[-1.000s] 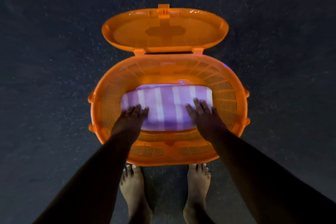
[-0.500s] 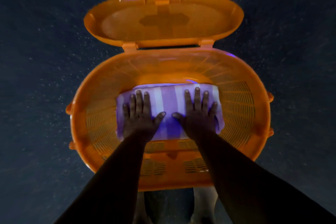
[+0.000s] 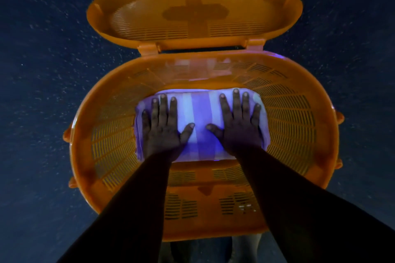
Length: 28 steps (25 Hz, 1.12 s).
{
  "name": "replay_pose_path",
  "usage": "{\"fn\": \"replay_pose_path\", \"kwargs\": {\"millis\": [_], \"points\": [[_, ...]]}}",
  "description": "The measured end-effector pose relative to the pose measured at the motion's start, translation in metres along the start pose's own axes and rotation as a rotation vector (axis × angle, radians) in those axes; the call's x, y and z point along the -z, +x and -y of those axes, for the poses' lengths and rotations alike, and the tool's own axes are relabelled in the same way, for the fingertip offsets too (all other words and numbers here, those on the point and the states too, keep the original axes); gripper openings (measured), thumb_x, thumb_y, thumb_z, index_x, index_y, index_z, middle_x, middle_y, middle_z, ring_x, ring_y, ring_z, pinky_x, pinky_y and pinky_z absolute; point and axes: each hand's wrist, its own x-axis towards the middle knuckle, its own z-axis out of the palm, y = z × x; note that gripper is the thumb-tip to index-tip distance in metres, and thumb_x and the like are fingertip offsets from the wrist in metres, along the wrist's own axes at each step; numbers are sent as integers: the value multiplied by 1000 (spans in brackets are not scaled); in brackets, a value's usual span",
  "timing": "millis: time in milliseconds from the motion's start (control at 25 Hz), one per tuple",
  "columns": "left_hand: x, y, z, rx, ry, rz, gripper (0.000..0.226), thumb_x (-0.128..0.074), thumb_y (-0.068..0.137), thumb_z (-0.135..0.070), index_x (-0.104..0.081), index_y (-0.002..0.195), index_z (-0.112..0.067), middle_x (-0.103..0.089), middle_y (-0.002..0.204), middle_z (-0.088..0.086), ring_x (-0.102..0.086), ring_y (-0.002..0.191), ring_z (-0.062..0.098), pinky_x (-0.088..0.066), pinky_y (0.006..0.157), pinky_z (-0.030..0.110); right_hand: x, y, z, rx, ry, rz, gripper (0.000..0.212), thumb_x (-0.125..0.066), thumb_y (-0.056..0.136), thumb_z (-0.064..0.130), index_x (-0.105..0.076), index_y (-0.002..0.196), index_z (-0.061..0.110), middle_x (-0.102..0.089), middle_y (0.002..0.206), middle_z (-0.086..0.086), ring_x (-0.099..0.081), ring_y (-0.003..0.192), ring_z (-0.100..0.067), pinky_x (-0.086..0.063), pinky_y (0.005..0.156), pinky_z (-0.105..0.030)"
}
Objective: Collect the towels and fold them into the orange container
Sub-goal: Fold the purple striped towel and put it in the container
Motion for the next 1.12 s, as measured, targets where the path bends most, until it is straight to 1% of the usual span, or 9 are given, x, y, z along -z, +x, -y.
{"fn": "replay_pose_path", "kwargs": {"millis": [160, 280, 360, 440, 520, 640, 720, 920, 1120], "points": [[8, 0, 1, -18, -3, 16, 90, -34, 95, -71, -22, 162, -11, -19, 168, 17, -18, 156, 34, -10, 124, 57, 9, -1, 0, -1, 1, 67, 96, -14, 88, 84, -7, 163, 26, 1, 170, -14, 2, 156, -37, -5, 120, -66], [44, -7, 2, -9, -44, 234, 101, -21, 87, -81, -16, 163, -15, -11, 169, 12, -15, 156, 32, -12, 124, 57, 43, -12, 1, -15, 59, 235, 98, -20, 85, 85, -6, 163, 26, 2, 170, -14, 0, 156, -37, -8, 120, -65], [88, -19, -2, 20, -56, 391, 104, -13, 82, -84, -4, 164, -20, 2, 171, 7, -5, 158, 30, -6, 125, 54, 82, -31, 5, -19, 89, 349, 94, -29, 90, 81, 1, 162, 29, 8, 170, -11, 4, 157, -33, -5, 123, -61], [145, -40, -15, 17, -30, 446, 97, -21, 89, -81, 1, 163, -22, 12, 170, 7, 3, 158, 29, -2, 126, 50, 133, -59, 10, -19, 117, 407, 92, -29, 91, 79, 6, 162, 31, 11, 170, -7, 7, 157, -29, -1, 124, -57], [208, -65, -26, 28, -34, 501, 93, -27, 94, -77, 4, 163, -24, 15, 170, 6, 8, 158, 26, 2, 125, 48, 191, -91, 16, -23, 131, 455, 96, -20, 86, 86, 8, 161, 32, 10, 170, -6, 7, 157, -27, -1, 123, -56], [296, -109, -40, 57, -21, 561, 95, -21, 91, -81, 6, 163, -24, 14, 170, 6, 8, 158, 25, 0, 125, 48, 278, -141, 24, -61, 140, 514, 109, -2, 70, 91, 8, 161, 32, 7, 171, -5, 5, 157, -26, -3, 123, -56], [368, -145, -46, 78, -45, 592, 94, -30, 94, -77, 6, 163, -24, 15, 170, 5, 8, 158, 24, -1, 126, 49, 348, -178, 31, -72, 147, 519, 103, -16, 79, 89, 6, 162, 31, 6, 171, -5, 4, 157, -25, -4, 123, -56], [550, -249, -58, 114, -90, 562, 93, -30, 95, -76, 3, 163, -22, 10, 171, 8, 6, 158, 27, -2, 126, 51, 518, -285, 48, 12, 118, 414, 91, -30, 92, 79, 1, 163, 29, 3, 171, -6, 3, 157, -25, -5, 124, -58], [669, -356, -58, 183, -76, 373, 94, -27, 95, -77, 3, 163, -20, 6, 171, 8, 3, 158, 27, -4, 126, 51, 636, -356, 74, 204, 32, 303, 89, -28, 93, 78, 2, 162, 32, 4, 171, -5, 5, 157, -24, 1, 123, -56]]}}
